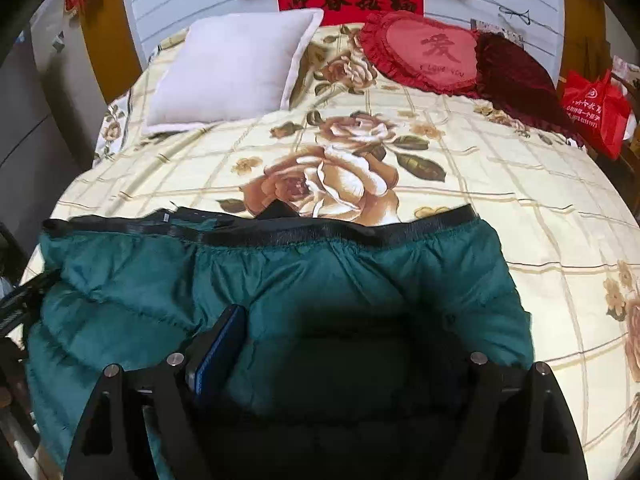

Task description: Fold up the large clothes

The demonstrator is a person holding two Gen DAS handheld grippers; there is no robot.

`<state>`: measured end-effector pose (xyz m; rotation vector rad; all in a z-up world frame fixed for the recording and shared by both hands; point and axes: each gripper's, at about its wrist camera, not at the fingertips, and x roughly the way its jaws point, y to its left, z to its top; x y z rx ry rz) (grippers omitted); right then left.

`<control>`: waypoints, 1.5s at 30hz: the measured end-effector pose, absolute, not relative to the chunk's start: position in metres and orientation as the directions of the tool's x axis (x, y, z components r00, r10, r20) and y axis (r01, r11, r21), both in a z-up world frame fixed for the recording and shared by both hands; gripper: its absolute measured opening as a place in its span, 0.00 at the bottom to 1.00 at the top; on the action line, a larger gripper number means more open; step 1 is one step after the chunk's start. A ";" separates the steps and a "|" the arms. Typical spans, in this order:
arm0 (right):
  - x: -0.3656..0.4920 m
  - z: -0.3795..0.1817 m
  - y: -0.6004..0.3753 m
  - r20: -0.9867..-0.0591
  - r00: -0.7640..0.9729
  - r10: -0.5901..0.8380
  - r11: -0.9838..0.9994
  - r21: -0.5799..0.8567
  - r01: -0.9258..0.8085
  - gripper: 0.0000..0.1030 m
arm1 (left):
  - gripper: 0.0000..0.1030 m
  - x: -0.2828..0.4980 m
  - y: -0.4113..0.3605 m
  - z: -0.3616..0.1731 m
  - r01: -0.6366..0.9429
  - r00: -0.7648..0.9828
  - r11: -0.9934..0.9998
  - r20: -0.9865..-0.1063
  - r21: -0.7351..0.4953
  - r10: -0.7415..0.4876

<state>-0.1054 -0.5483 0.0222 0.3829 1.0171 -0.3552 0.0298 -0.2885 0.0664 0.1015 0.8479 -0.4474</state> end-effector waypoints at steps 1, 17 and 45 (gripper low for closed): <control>-0.112 0.029 -0.546 -0.857 0.504 -0.108 0.877 0.157 0.454 0.79 | 0.81 0.029 -0.289 0.066 0.422 0.576 0.903 -0.743 -0.087 -0.340; -0.118 0.004 -0.541 -0.860 0.497 -0.114 0.877 0.148 0.457 0.85 | 0.84 0.025 -0.293 0.061 0.413 0.607 0.908 -0.725 -0.062 -0.326; -0.214 0.078 -0.489 -0.824 0.562 -0.065 0.887 0.211 0.411 0.87 | 0.84 -0.064 -0.234 0.112 0.449 0.637 0.890 -0.667 -0.086 -0.385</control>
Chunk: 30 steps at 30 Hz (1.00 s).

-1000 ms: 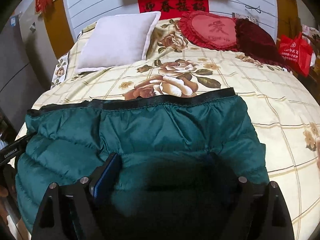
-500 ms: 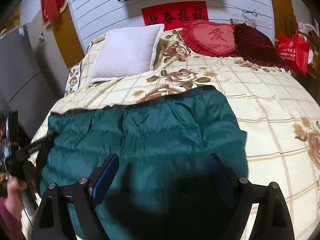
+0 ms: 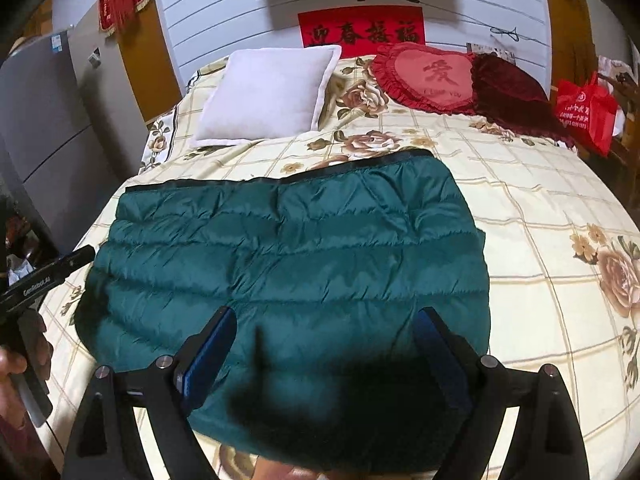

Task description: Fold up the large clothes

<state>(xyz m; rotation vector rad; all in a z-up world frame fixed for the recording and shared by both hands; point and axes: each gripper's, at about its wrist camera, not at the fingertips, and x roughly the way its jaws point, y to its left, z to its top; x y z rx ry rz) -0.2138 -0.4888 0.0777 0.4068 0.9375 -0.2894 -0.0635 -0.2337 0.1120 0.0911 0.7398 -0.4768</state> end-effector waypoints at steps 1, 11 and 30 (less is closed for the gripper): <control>-0.216 0.079 -0.487 -0.824 0.563 -0.063 0.887 0.213 0.410 0.88 | 0.84 -0.066 -0.231 0.112 0.449 0.641 0.890 -0.664 -0.083 -0.385; -0.223 0.084 -0.492 -0.840 0.538 -0.074 0.879 0.200 0.433 0.91 | 0.84 -0.071 -0.213 0.104 0.431 0.622 0.897 -0.688 -0.098 -0.374; -0.231 0.043 -0.569 -0.882 0.463 -0.086 0.790 0.223 0.572 0.95 | 0.84 -0.021 -0.183 0.063 0.346 0.491 0.888 -0.748 -0.304 -0.447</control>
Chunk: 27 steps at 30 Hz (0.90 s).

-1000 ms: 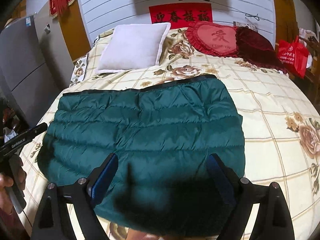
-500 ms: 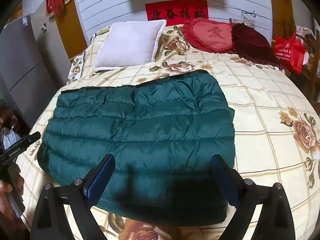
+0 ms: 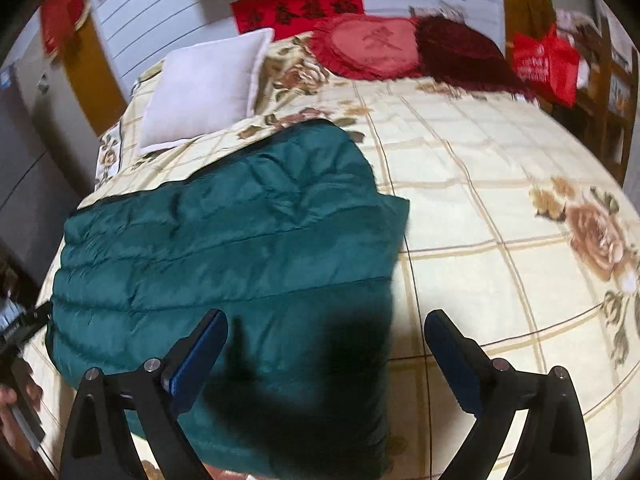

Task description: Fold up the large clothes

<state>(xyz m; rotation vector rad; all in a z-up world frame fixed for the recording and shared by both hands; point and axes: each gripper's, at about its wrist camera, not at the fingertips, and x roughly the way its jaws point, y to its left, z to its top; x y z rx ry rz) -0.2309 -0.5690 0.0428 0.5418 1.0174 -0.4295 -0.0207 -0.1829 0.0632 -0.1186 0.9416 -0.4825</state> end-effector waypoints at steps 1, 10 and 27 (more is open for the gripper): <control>-0.230 0.039 -0.573 -0.882 0.466 -0.073 0.784 0.238 0.574 0.95 | 0.84 -0.019 -0.183 0.061 0.346 0.483 0.883 -0.747 -0.316 -0.457; -0.208 0.007 -0.592 -0.869 0.491 0.065 0.772 0.356 0.527 1.00 | 0.84 0.000 -0.188 0.048 0.352 0.406 0.841 -0.743 -0.411 -0.533; -0.172 -0.024 -0.592 -0.855 0.477 0.203 0.774 0.439 0.457 1.00 | 0.99 0.025 -0.196 0.024 0.342 0.322 0.783 -0.718 -0.520 -0.617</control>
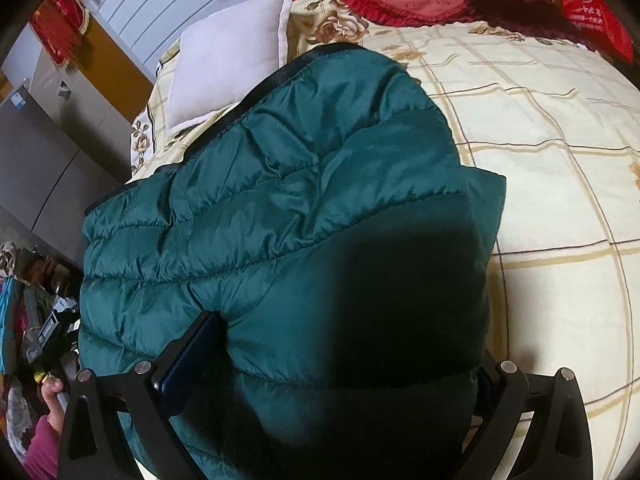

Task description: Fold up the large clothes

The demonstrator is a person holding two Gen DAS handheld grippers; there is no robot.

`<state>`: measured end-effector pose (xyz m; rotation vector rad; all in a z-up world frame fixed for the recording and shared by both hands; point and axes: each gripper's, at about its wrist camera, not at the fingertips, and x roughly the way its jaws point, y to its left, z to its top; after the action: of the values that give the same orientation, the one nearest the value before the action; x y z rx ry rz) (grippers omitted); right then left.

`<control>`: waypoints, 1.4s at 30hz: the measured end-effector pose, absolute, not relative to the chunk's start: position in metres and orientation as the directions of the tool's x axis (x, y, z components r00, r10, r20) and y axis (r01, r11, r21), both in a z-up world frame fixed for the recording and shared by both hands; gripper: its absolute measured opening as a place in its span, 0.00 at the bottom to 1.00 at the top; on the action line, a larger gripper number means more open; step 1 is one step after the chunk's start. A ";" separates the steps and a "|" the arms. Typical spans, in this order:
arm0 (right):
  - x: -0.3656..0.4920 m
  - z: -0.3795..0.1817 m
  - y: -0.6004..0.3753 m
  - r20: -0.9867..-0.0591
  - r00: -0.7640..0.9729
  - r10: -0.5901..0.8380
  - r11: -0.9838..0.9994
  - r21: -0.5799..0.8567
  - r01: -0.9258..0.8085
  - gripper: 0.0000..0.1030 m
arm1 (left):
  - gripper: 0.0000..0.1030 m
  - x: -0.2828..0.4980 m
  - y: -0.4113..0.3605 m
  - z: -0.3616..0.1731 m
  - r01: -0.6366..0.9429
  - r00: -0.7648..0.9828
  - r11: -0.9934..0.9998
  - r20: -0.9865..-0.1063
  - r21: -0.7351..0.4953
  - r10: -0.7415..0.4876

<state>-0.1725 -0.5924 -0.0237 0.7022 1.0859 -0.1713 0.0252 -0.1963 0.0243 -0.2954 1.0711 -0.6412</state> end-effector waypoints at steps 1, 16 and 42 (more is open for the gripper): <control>-0.172 -0.025 -0.593 -0.854 0.476 0.210 0.772 0.443 0.456 1.00 | 0.99 0.027 -0.196 0.022 0.339 0.312 0.777 -0.716 -0.530 -0.624; -0.181 -0.007 -0.573 -0.839 0.515 0.176 0.799 0.427 0.423 0.67 | 0.69 0.006 -0.219 0.044 0.467 0.313 0.762 -0.722 -0.449 -0.617; -0.292 0.080 -0.498 -0.821 0.520 0.234 0.811 0.460 0.361 0.37 | 0.43 -0.108 -0.128 0.088 0.525 0.291 0.739 -0.727 -0.421 -0.621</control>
<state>-0.2924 -0.4978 0.0801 0.6500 1.0410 -0.0829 -0.1082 -0.1275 0.0883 -0.1085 1.0202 -0.7661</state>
